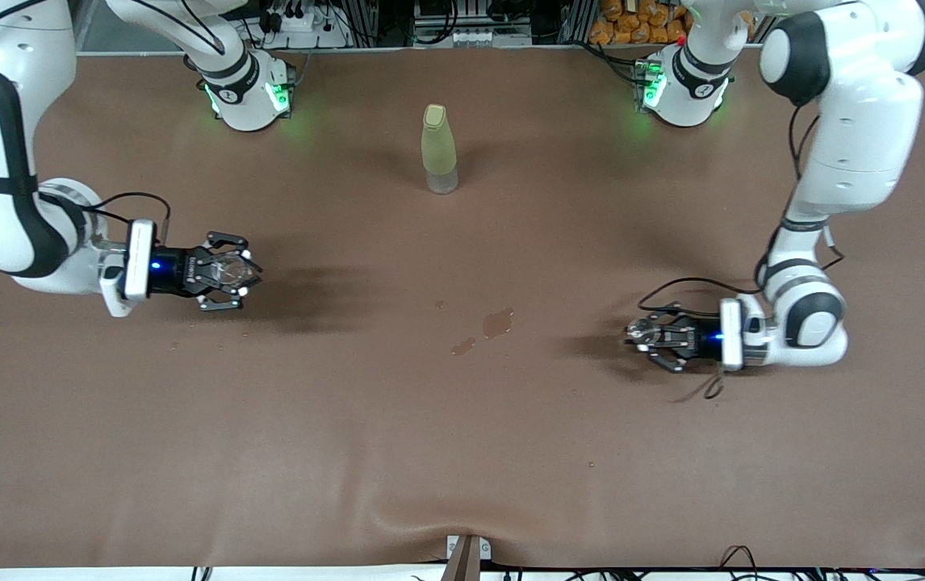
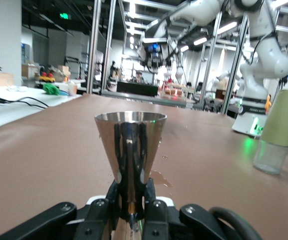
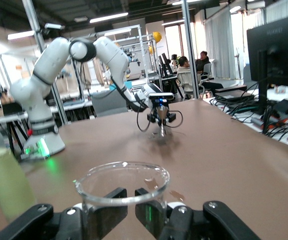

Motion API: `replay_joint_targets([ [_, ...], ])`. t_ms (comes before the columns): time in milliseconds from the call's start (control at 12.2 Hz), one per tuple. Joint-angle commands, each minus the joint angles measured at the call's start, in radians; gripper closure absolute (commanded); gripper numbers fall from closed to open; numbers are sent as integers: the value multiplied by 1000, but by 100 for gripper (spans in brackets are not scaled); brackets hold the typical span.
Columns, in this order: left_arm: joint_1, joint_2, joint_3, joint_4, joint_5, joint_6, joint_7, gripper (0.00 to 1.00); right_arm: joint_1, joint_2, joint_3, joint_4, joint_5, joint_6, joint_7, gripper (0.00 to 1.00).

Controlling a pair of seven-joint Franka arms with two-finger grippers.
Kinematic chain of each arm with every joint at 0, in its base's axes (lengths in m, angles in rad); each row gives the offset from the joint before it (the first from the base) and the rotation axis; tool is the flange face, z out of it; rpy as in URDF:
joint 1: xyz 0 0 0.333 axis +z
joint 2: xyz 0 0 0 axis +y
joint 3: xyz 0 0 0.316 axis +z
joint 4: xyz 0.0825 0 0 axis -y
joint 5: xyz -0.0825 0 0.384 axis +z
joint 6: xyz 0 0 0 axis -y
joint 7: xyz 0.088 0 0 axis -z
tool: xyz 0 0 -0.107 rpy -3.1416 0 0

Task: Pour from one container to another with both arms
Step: 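Tilt the jigger upright and carry both items back apart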

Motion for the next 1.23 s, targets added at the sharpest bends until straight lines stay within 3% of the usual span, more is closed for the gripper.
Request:
replay_joint_targets([
  [0, 116, 2, -10, -3, 94, -44, 29, 100, -88, 58, 5, 35, -68, -82, -150, 100],
  [82, 165, 4, -13, -2, 147, -44, 32, 100, -112, 92, 4, 50, -91, -106, -202, 100],
  [410, 259, 39, -11, -6, 158, -61, 84, 100, -198, 248, 3, 148, -129, -183, -382, 100],
  [1147, 227, 89, -19, 3, 144, -56, 112, 100, -257, 534, 34, 377, -106, -192, -576, 100],
])
